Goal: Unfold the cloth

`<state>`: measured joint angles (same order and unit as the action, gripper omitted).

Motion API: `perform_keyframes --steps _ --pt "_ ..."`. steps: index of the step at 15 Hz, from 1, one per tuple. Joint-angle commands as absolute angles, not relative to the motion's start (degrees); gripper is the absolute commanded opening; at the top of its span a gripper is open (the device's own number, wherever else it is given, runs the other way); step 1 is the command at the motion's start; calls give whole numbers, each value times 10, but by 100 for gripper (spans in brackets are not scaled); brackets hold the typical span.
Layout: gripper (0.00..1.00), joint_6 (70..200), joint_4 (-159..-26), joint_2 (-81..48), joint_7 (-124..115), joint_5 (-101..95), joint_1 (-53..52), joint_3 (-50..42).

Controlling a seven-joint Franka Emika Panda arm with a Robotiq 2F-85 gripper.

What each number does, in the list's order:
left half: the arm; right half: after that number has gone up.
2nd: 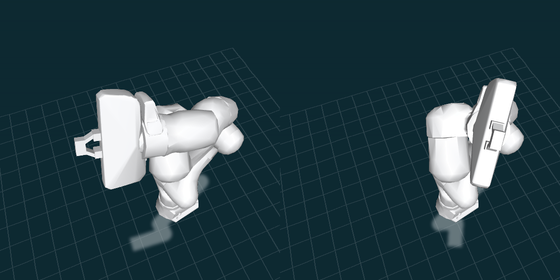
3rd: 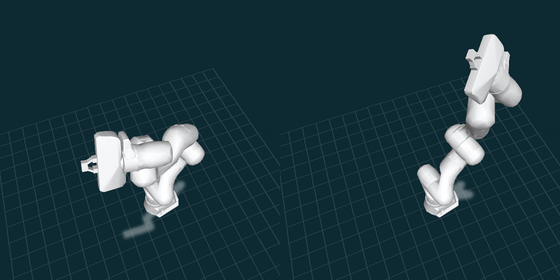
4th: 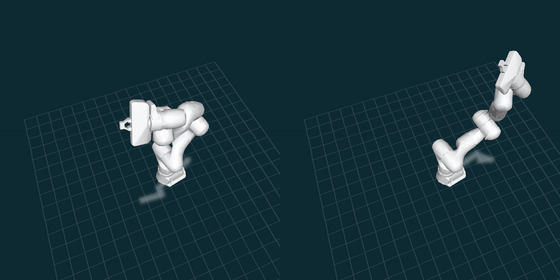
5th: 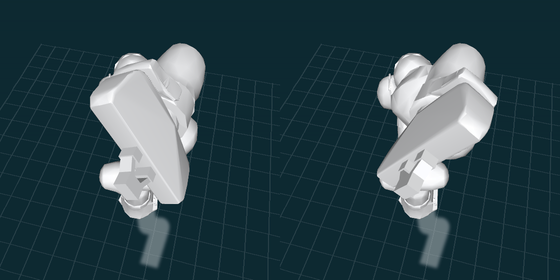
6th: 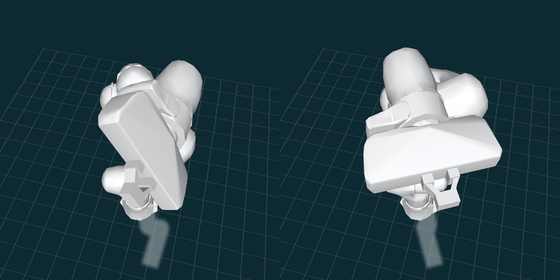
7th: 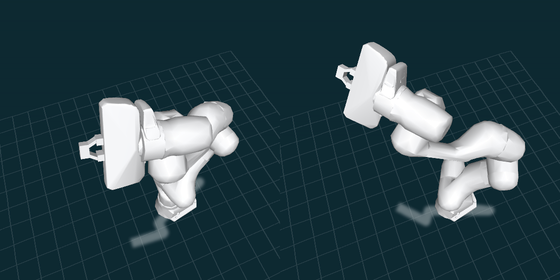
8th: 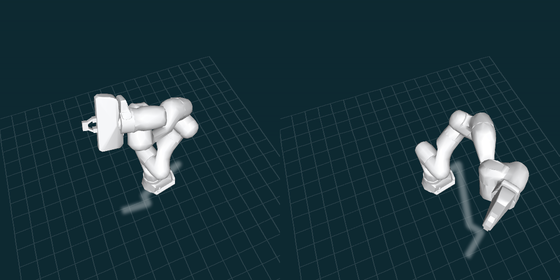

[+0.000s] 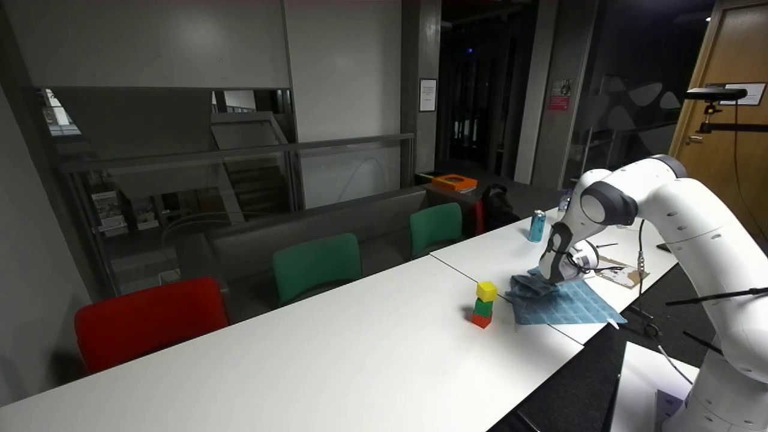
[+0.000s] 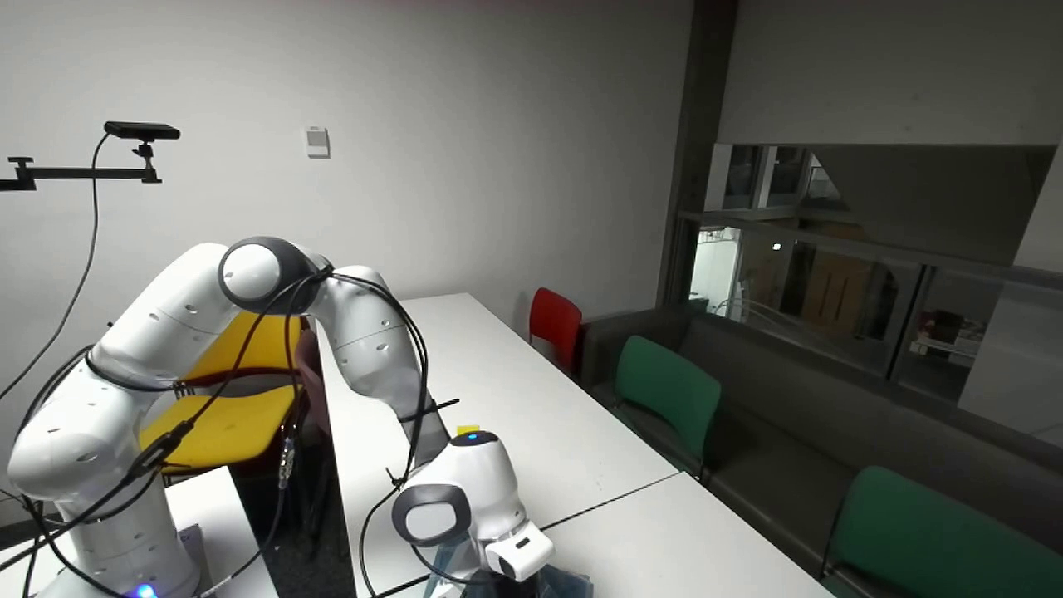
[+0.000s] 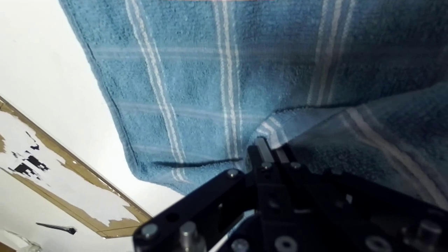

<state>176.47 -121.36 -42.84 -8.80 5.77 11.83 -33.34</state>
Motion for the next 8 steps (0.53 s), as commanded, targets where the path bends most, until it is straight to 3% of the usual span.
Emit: perform_keyframes --steps 1,8 --pt "0 1760 -1230 -396 -97 57 108 -359" --pt "0 1758 -1246 -346 -106 52 74 -420"
